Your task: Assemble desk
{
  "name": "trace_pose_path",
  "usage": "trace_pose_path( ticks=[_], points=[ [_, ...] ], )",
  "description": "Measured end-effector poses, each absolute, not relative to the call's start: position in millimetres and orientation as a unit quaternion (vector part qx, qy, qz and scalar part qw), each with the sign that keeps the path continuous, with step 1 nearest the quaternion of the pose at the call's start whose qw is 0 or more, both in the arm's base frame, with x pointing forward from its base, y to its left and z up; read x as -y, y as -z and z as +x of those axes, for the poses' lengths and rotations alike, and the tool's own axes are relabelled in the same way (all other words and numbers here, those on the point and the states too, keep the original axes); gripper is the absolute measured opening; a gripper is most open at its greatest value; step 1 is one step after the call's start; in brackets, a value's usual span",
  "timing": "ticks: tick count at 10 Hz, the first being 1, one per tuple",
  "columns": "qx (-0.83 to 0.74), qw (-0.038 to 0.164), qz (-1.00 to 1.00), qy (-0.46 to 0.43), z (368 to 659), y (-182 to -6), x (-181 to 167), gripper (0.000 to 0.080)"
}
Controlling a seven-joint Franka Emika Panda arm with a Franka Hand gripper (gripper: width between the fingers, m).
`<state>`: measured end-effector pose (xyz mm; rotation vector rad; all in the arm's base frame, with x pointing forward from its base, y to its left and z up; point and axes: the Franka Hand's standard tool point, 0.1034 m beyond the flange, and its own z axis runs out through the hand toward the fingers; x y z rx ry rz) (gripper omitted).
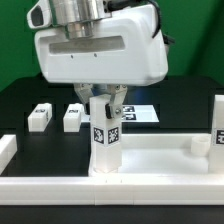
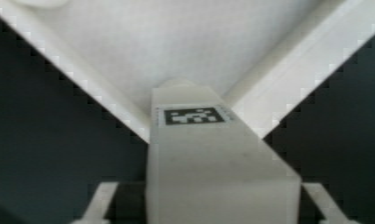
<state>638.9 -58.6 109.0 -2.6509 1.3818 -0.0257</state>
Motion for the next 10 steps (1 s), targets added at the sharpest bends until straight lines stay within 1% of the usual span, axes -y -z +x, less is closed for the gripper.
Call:
trace_pose_path(
  ticks=[1,2,3,4,7,8,9,10],
  points=[
    [-0.541,0.075,-0.838,0.001,639,-110.4,59,0.0302],
    [-0.627,0.082,-0.775,-0.012,638,-110.0,60,0.0302],
    [-0.720,0.097,-0.687,-0.025,638,-108.5,59,0.0298],
    [-0.770,0.109,-0.629,-0.025,637,-105.7,62,0.0298],
    [-0.764,0.108,-0.635,-0.023,635,-105.1,60,0.0295],
    [-0.717,0.102,-0.689,-0.015,635,-105.4,59,0.0295],
    [-0.626,0.093,-0.774,-0.007,635,-105.2,54,0.0368],
    [-0.574,0.090,-0.814,-0.013,632,-103.8,48,0.0552]
  ],
)
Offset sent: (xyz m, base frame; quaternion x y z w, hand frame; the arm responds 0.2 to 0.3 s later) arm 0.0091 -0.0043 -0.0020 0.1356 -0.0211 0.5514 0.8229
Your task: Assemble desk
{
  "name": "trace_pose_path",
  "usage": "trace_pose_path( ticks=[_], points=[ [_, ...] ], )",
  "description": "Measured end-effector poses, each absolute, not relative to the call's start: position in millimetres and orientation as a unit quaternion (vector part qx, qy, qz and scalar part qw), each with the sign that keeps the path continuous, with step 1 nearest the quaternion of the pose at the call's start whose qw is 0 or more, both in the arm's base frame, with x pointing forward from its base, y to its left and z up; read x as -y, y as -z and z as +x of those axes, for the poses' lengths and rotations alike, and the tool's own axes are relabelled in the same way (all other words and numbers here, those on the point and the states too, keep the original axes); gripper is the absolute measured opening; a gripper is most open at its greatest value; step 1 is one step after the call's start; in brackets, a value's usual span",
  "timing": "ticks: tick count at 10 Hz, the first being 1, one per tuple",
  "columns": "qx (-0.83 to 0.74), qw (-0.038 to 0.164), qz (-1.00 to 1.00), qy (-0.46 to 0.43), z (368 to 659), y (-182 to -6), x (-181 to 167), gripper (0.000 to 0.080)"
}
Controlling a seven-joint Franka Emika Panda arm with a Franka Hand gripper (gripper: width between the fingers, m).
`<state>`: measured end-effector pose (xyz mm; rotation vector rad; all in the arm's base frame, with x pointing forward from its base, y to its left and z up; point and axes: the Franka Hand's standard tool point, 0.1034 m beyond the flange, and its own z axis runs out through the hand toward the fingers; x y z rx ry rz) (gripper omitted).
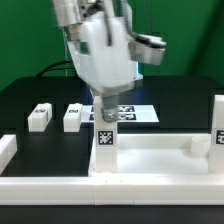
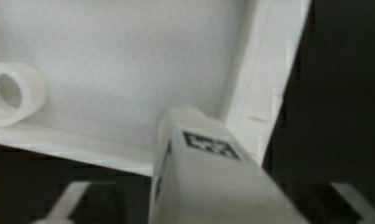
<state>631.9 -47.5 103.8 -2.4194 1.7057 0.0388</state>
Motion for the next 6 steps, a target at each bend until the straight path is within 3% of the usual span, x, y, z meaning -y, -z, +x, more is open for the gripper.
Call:
trace_pose_path(
  ticks=[1,2,4,5,6],
  points=[
    [-0.554,0.090,-0.828,-0.010,631.9,-103.4,49.1,0.0552],
    [-0.517,0.090,-0.851,-0.006,631.6,-102.9,49.6,0.0630],
    [-0.436,0.086,-0.896,0.002,631.3,-102.8,50.3,0.0647],
    [-0.310,0.064,-0.948,0.012,630.7,-103.4,52.9,0.0647],
    [-0.195,0.058,-0.979,0.019,631.0,-102.9,54.8,0.0648]
  ],
)
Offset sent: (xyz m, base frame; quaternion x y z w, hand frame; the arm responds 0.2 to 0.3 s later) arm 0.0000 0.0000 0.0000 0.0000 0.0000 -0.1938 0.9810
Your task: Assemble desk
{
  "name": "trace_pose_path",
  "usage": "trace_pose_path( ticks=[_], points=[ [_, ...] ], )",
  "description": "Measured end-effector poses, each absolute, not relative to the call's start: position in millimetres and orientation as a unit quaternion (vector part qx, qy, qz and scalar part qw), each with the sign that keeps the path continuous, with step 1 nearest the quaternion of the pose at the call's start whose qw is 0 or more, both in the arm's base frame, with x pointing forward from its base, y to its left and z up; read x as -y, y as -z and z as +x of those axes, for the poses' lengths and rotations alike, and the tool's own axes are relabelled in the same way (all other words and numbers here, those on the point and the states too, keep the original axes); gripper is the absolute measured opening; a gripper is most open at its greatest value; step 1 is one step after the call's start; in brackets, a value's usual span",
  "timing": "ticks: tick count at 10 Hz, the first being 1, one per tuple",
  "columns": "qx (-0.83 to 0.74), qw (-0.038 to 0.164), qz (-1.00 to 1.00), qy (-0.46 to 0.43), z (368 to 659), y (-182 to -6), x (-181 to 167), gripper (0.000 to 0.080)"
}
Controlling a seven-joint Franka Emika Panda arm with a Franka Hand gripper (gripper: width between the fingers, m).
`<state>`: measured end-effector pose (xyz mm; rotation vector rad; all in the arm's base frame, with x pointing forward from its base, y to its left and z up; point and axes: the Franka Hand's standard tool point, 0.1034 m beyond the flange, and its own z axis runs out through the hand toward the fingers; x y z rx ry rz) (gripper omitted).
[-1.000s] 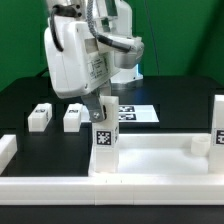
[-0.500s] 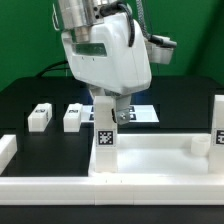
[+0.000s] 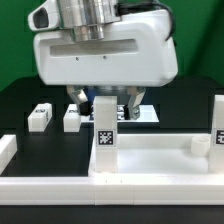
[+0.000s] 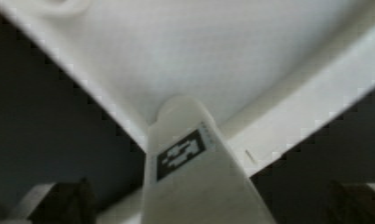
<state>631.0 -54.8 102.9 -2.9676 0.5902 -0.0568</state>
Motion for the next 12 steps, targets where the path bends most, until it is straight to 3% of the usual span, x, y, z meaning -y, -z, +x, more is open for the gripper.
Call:
trace_pose_path(
  ticks=[3,5,6,7,12],
  points=[
    [-0.145,0.058,-0.988,0.021,628.2,-99.7,56.4,0.0648],
    [-0.145,0.057,-0.987,0.020,628.0,-99.3,56.9,0.0365],
    [-0.178,0.059,-0.982,0.018,628.0,-99.3,56.9,0.0365],
    [-0.205,0.059,-0.977,0.017,628.1,-99.3,56.9,0.0289],
    [-0.531,0.066,-0.845,-0.019,632.7,-105.1,50.9,0.0289]
  ],
)
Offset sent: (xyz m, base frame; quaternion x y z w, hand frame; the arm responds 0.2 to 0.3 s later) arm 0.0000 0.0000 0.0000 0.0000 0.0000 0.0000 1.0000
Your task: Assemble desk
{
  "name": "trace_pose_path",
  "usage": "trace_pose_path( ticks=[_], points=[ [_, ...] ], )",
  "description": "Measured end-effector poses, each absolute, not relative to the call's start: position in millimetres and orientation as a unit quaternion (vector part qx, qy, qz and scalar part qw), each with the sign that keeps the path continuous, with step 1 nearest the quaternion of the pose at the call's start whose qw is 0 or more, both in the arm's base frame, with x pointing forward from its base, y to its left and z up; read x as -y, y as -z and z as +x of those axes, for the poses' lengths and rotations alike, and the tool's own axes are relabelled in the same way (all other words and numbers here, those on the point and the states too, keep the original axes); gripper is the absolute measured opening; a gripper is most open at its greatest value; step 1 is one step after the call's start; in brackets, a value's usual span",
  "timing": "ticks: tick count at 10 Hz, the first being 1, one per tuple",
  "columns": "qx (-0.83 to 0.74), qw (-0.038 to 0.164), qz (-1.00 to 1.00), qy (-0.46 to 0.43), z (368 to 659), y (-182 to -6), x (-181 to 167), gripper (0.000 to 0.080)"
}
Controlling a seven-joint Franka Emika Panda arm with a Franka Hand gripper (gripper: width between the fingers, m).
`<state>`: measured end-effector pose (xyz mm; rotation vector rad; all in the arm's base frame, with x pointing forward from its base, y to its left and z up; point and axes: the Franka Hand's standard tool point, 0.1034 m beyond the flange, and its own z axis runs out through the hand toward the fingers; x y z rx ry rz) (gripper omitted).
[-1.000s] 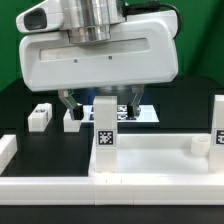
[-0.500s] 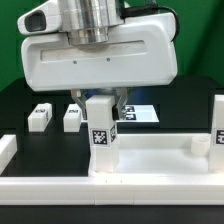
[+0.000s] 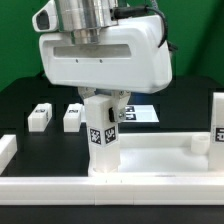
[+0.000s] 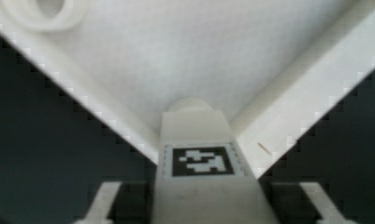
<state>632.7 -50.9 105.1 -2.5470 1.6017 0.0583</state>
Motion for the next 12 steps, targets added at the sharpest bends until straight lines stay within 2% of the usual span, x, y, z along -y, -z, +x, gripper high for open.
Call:
trace_pose_path(
  ticks=[3,6,10,11,12],
  points=[
    [-0.706,0.084,-0.703,-0.035,638,-107.1,50,0.0291],
    [-0.787,0.079,-0.610,-0.035,636,-99.2,45,0.0291],
    [-0.811,0.079,-0.579,-0.032,637,-98.4,47,0.0291],
    [-0.810,0.079,-0.580,-0.032,637,-98.0,47,0.0380],
    [-0.809,0.079,-0.582,-0.032,637,-99.0,47,0.0380]
  ],
)
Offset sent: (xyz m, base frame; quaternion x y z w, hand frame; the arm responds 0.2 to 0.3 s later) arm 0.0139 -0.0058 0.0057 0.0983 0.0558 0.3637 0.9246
